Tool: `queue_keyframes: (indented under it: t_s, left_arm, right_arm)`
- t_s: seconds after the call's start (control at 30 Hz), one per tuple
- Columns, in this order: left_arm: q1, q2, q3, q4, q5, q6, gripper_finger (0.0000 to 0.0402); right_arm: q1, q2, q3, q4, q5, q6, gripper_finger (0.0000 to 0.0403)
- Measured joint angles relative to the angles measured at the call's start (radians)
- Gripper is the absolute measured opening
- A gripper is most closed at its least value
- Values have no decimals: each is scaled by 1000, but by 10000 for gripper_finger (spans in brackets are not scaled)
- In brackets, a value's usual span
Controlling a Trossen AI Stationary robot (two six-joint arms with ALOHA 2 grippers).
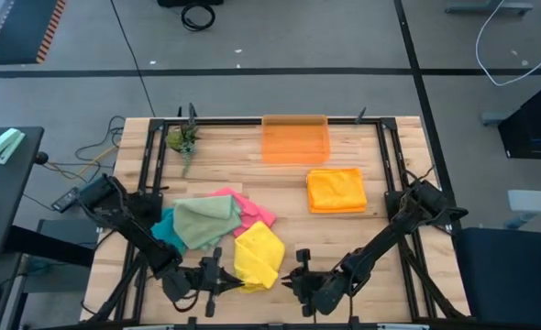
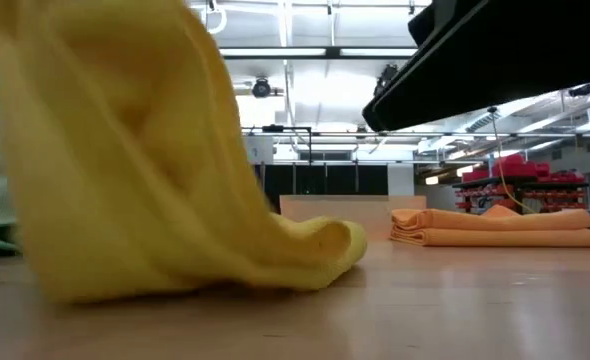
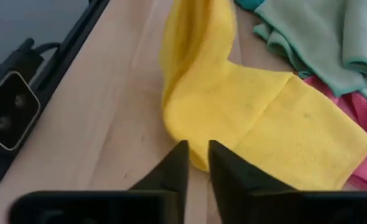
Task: Fold microfiber towels
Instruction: Fold the yellow microfiber cloth
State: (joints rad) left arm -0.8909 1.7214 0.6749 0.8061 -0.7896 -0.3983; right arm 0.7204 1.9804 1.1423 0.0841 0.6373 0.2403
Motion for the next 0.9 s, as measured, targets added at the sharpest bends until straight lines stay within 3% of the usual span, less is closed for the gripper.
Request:
queue_keyframes:
  t_s: [0.17, 0.3, 0.4, 0.57, 0.9]
  left_arm:
    - [-29, -106, 0, -52, -1, 74, 7]
    - [-34, -166, 0, -123, 0, 43, 14]
    - [-31, -176, 0, -131, -1, 12, 17]
    - [-16, -179, 0, -141, -1, -33, 7]
    - [1, -179, -1, -151, -3, -37, 7]
  right_arm:
    - [-5, 4, 0, -2, 11, -91, 169]
    - [-31, 16, 0, 16, 24, -157, 209]
    - [-68, 36, 0, 74, 8, -164, 219]
    - [-103, 77, 0, 131, -134, -166, 220]
    - [-89, 87, -2, 152, -129, -166, 220]
